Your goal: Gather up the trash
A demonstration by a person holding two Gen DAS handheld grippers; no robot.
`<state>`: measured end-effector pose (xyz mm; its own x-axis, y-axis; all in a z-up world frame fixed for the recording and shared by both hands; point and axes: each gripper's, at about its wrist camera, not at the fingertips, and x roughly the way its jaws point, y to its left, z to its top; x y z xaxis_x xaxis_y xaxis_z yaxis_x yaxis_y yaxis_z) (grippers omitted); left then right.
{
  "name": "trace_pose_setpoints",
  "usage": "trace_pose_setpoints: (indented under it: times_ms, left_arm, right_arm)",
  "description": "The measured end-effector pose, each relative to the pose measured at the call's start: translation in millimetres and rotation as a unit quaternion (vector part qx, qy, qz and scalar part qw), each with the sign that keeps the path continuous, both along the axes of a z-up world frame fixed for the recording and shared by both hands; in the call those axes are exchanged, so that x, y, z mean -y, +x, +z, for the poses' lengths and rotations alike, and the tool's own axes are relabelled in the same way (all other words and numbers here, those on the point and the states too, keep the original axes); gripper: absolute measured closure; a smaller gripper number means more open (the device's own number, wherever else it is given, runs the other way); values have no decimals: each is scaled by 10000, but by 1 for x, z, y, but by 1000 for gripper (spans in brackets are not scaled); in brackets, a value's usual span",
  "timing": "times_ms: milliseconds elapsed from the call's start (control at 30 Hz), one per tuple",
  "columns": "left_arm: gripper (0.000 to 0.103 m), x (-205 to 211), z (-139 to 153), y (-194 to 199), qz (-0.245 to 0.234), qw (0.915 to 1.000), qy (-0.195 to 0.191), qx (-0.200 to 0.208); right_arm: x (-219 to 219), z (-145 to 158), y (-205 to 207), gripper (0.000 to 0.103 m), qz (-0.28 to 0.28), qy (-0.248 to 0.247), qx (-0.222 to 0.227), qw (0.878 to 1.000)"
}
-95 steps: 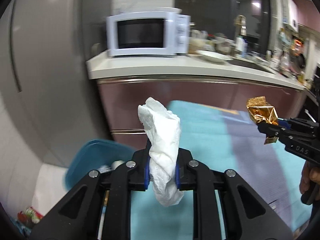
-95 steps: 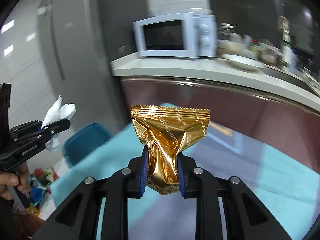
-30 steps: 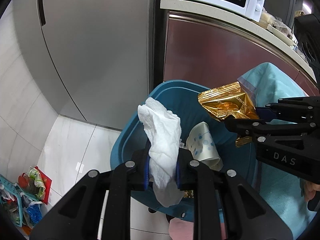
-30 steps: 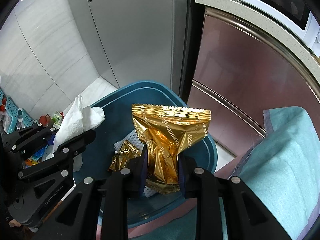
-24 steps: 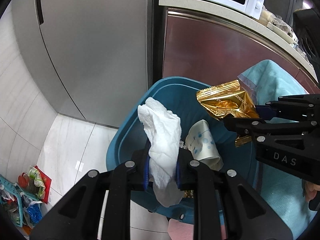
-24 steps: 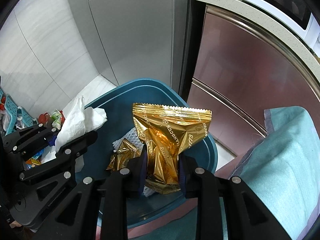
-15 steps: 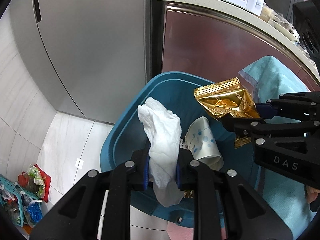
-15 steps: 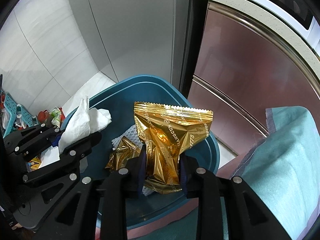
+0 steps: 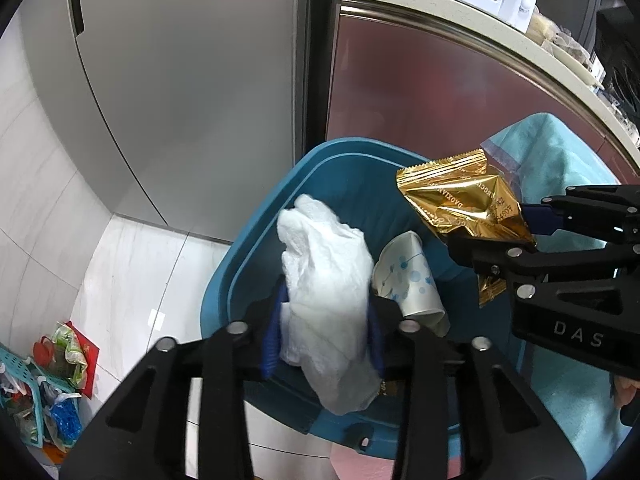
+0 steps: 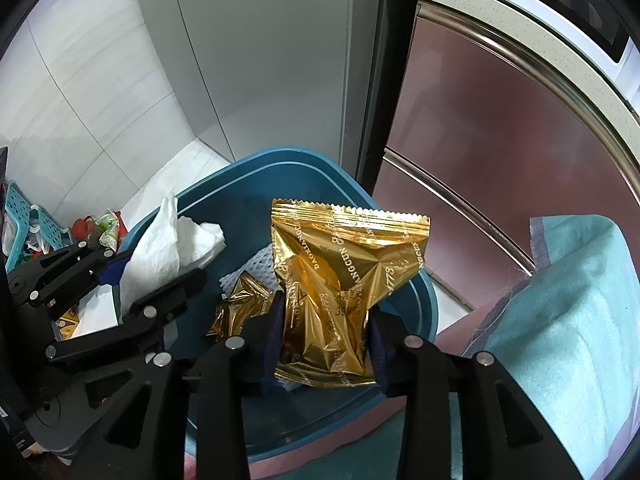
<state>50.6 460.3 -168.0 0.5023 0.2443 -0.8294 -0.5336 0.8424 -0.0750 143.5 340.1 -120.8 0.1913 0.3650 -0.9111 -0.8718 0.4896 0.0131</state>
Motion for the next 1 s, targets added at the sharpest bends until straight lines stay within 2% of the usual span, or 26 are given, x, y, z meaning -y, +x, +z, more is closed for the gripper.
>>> trace_pose_setpoints:
  times_ms: [100, 267, 333, 767, 1000]
  left_arm:
    - [54, -1, 1, -2, 34, 10000, -8, 34]
    - [52, -3, 5, -5, 65, 9999, -21, 102]
    - [48, -5, 7, -6, 70, 9999, -20, 132]
    - [42, -17, 21, -20, 222, 9992, 45, 325]
    - [32, -22, 37, -32, 307, 9984, 313, 349]
  right_arm:
    - [0, 2, -1, 63, -3, 14, 21, 10000]
    - [1, 6, 1, 58, -9, 84, 29, 10000]
    - [2, 9, 2, 55, -14, 122, 38, 9999]
    - [4, 15, 10, 53, -106, 317, -137, 9993]
    - [0, 14, 10, 45, -82, 399, -266, 9988]
